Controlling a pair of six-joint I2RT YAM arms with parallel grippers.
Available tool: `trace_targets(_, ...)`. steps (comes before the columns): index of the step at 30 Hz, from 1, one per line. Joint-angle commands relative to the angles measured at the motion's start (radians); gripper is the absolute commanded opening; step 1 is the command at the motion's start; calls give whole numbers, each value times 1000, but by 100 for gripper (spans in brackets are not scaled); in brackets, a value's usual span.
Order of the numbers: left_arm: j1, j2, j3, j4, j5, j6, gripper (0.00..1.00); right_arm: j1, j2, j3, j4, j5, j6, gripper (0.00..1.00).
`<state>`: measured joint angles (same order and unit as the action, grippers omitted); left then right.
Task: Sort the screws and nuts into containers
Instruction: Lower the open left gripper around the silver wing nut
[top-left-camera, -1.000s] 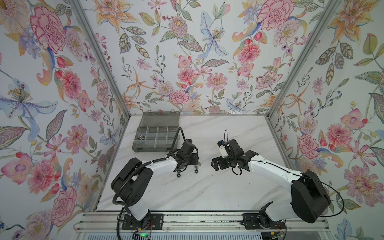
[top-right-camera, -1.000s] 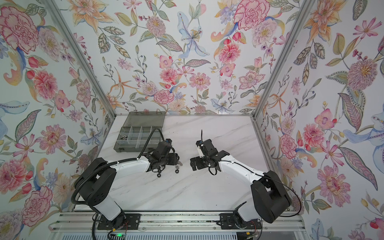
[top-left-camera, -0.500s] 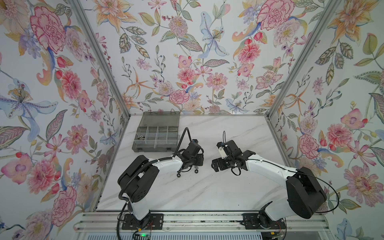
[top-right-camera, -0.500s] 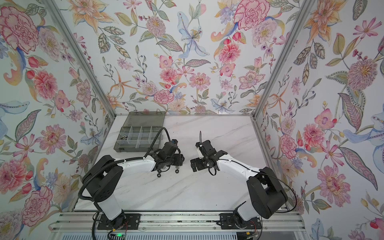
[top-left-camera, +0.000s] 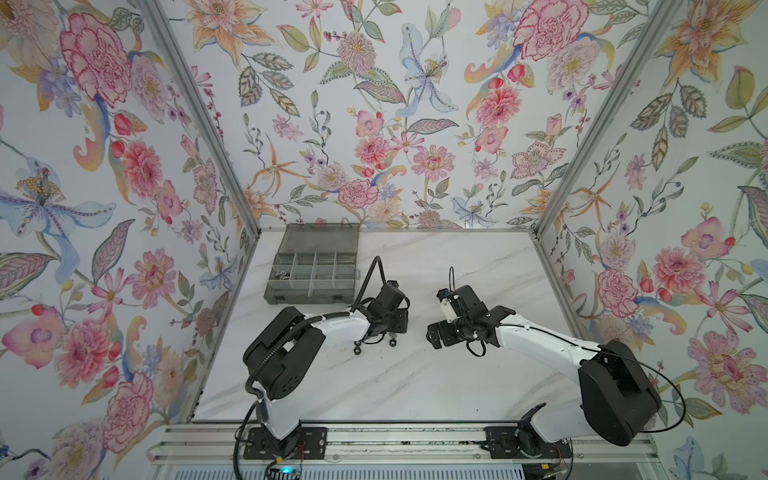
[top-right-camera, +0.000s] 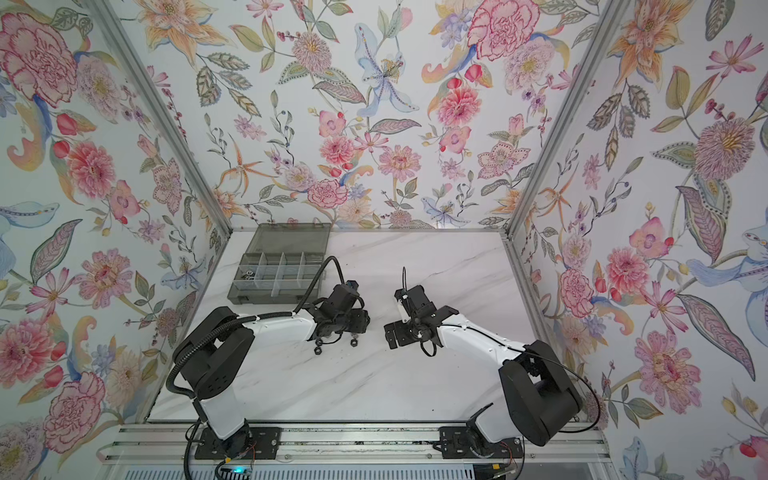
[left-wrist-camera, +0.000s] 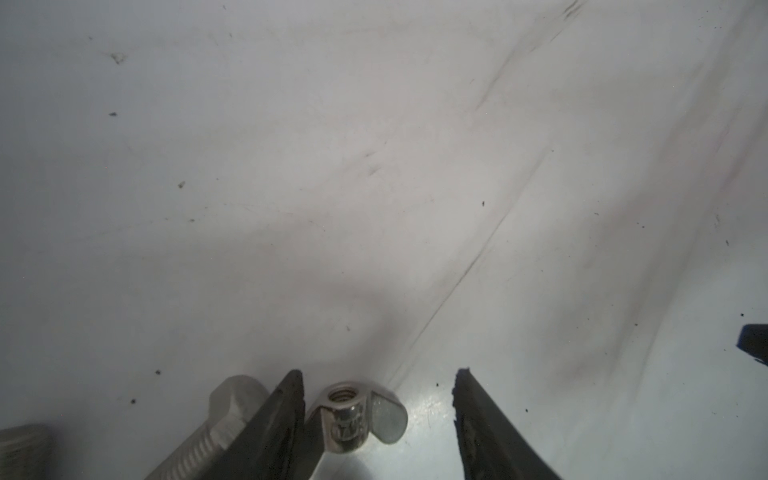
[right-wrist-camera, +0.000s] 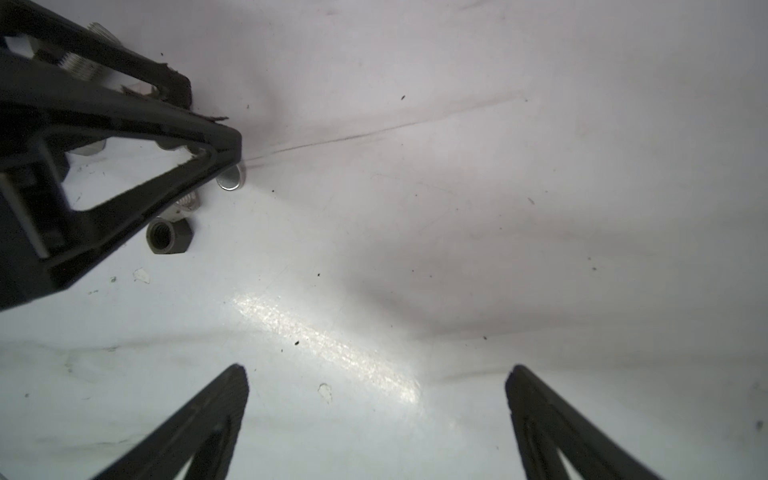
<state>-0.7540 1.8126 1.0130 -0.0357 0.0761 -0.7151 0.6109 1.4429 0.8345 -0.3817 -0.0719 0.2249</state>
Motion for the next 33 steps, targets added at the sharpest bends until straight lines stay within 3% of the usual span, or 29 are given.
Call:
trace_targets(1,-13,-1,-12,-30,17,19,59,1,-28,-16,-11,9,10,99)
trace_targets(17,-35,-49,-106,-24,27,-10,57,1,-27,-24,-2,4,19,99)
trace_targets(33,-33,27,7,-115,-38,56,47,3,-35,-39,2,3,27,99)
